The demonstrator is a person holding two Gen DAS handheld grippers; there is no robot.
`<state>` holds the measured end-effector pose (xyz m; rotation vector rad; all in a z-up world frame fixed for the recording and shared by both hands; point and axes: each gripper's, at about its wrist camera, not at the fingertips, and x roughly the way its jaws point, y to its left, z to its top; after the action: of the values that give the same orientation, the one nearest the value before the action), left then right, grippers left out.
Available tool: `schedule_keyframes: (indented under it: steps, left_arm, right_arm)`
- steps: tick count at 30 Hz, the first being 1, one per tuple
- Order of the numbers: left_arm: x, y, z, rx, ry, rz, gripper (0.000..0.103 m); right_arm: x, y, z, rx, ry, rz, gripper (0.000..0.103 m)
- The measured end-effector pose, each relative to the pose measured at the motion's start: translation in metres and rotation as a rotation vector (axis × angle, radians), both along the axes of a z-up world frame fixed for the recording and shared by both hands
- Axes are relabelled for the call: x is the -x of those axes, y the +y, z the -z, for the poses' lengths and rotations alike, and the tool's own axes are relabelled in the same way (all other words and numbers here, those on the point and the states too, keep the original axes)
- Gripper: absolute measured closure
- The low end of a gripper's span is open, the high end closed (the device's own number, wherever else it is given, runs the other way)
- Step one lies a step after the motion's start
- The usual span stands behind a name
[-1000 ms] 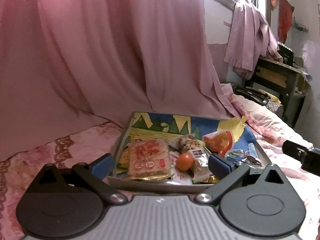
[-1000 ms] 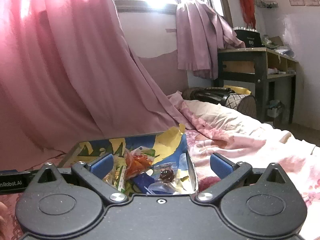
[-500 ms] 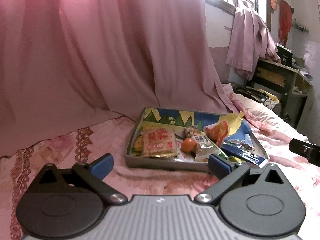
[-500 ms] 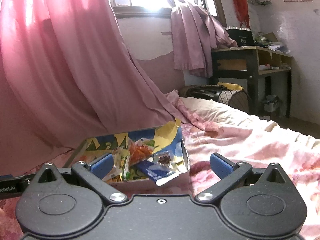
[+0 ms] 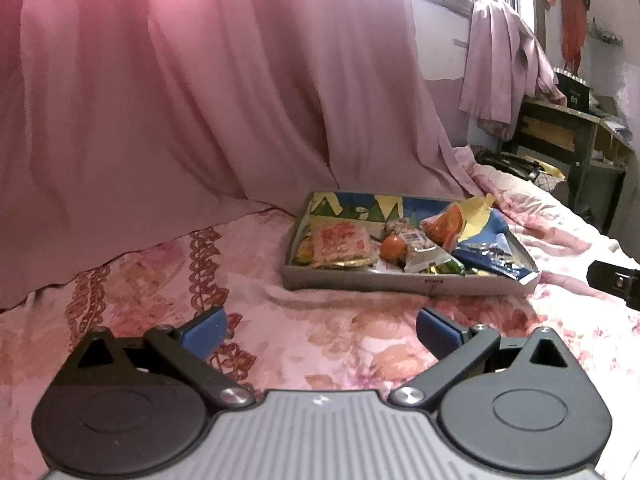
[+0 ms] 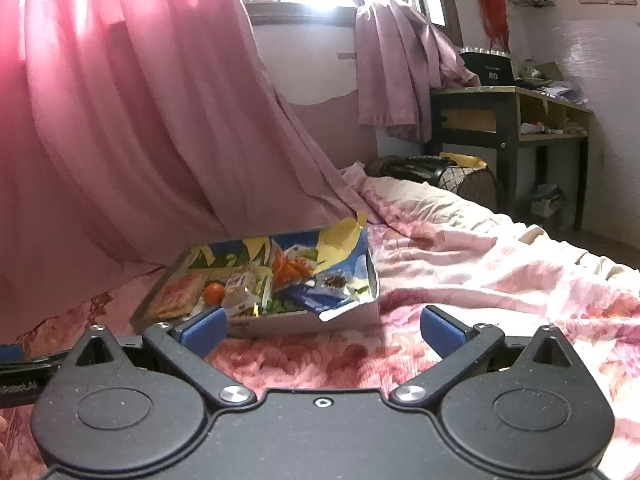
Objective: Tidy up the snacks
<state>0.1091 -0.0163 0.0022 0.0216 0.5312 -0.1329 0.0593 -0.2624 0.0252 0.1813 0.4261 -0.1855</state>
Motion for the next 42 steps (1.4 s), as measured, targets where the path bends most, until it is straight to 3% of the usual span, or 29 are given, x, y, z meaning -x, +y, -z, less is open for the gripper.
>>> schedule_keyframes:
  steps: [13,27,42]
  left_arm:
    - [0.029,0.003,0.004,-0.010,0.029,-0.019,0.000]
    - [0.033,0.007,0.011,-0.004,0.104,-0.052,0.000]
    - [0.034,0.006,0.011,-0.007,0.108,-0.049,0.000]
  right_arm:
    - [0.024,0.007,0.008,0.003,0.069,-0.015,0.001]
    - [0.032,0.015,0.015,0.021,0.111,-0.022,0.001]
    - [0.030,0.016,0.018,0.023,0.129,-0.025,0.001]
